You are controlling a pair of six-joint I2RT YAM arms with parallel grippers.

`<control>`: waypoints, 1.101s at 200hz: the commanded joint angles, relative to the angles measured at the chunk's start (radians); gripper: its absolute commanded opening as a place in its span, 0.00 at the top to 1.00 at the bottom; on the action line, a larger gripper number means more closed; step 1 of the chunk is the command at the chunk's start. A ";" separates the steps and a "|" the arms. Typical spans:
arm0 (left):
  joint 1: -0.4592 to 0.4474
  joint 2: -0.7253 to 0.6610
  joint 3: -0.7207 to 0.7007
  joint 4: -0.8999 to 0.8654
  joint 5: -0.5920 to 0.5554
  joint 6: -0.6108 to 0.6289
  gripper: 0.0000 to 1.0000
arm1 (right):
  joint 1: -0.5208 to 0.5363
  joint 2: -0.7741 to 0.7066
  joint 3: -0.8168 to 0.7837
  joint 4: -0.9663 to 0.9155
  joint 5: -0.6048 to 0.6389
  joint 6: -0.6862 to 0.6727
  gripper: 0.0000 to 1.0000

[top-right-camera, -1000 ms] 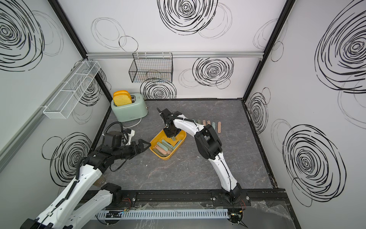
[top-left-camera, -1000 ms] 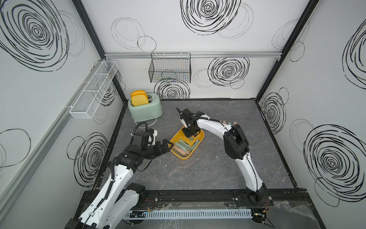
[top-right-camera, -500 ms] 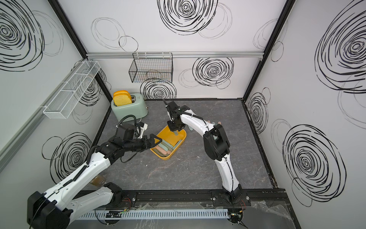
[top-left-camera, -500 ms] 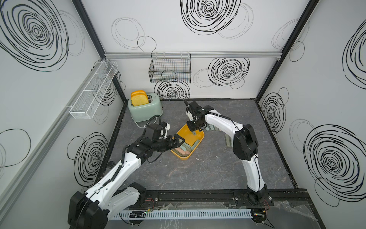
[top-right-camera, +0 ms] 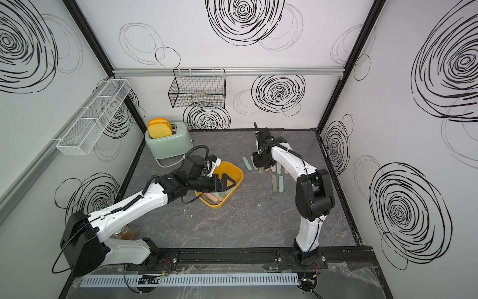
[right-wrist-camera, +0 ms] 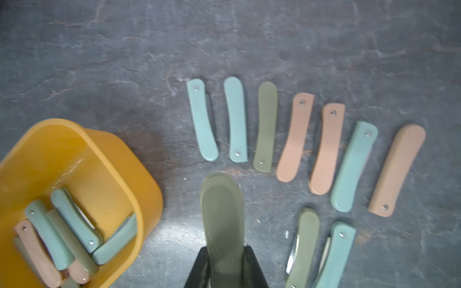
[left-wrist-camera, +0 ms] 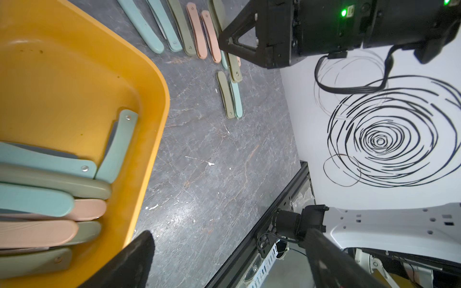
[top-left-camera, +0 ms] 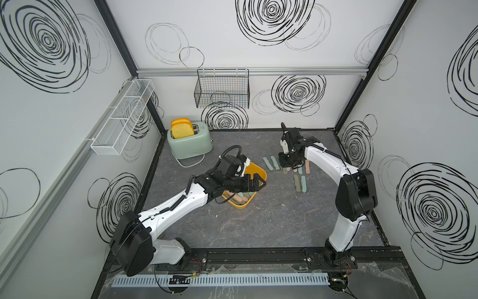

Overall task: Take the fruit knife out of the storage box
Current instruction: Place the fruit knife at the center of the board.

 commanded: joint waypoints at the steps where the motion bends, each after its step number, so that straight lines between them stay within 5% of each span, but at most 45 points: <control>1: -0.044 0.044 0.043 0.054 -0.003 0.003 0.02 | -0.032 -0.055 -0.108 0.042 -0.003 -0.022 0.82; 67: -0.122 0.111 0.041 0.067 0.002 0.011 0.02 | -0.054 -0.060 -0.276 0.126 -0.029 -0.012 0.82; 181: -0.107 0.076 0.030 0.021 -0.018 0.030 0.02 | -0.081 0.085 -0.236 0.156 -0.016 -0.037 0.80; 220: -0.097 0.056 0.011 0.024 -0.024 0.025 0.02 | -0.081 0.086 -0.219 0.148 -0.022 -0.038 0.63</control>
